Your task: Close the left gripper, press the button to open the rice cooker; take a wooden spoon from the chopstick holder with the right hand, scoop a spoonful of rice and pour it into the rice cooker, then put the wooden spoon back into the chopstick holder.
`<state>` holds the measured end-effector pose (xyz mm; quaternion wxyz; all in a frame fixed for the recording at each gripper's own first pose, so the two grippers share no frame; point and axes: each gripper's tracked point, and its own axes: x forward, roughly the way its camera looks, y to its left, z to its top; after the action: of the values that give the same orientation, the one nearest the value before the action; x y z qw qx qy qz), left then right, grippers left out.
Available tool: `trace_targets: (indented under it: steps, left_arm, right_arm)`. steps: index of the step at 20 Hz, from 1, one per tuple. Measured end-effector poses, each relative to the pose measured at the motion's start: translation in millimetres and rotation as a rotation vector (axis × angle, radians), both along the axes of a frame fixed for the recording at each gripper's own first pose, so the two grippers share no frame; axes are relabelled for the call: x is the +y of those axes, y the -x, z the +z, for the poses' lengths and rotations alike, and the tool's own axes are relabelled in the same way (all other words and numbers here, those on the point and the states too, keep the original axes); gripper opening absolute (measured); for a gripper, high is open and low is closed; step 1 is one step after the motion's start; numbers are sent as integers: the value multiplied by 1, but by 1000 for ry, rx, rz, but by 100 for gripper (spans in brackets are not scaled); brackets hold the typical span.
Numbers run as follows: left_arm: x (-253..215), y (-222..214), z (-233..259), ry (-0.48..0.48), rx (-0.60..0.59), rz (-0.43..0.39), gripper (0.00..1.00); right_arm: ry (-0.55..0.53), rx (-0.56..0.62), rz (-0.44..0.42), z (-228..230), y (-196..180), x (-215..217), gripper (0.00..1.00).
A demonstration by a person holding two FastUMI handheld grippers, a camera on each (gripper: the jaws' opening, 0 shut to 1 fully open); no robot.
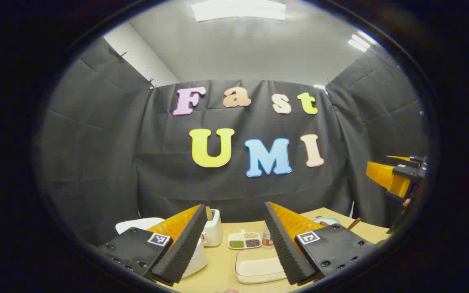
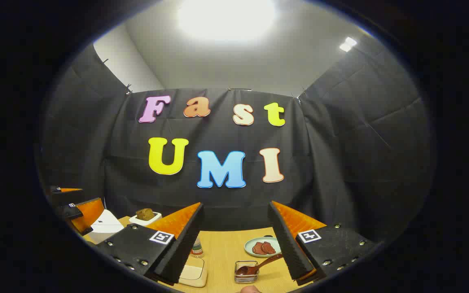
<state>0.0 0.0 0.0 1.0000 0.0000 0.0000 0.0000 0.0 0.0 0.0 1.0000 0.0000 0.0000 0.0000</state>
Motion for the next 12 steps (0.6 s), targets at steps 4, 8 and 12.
trace_targets:
  steps: [4, 8, 12]
  left_arm:
    - [4, -2, 0, -9, -6, 10, 96]
    - [9, -1, -1, 0, 3, 25, 96]
    - [15, 1, 4, -14, -10, 38, 96]
  right_arm:
    - [11, 4, -8, -3, 0, -6, 95]
    - [1, 18, -2, -6, -1, -5, 95]
    - [14, 3, 4, 1, -1, -4, 95]
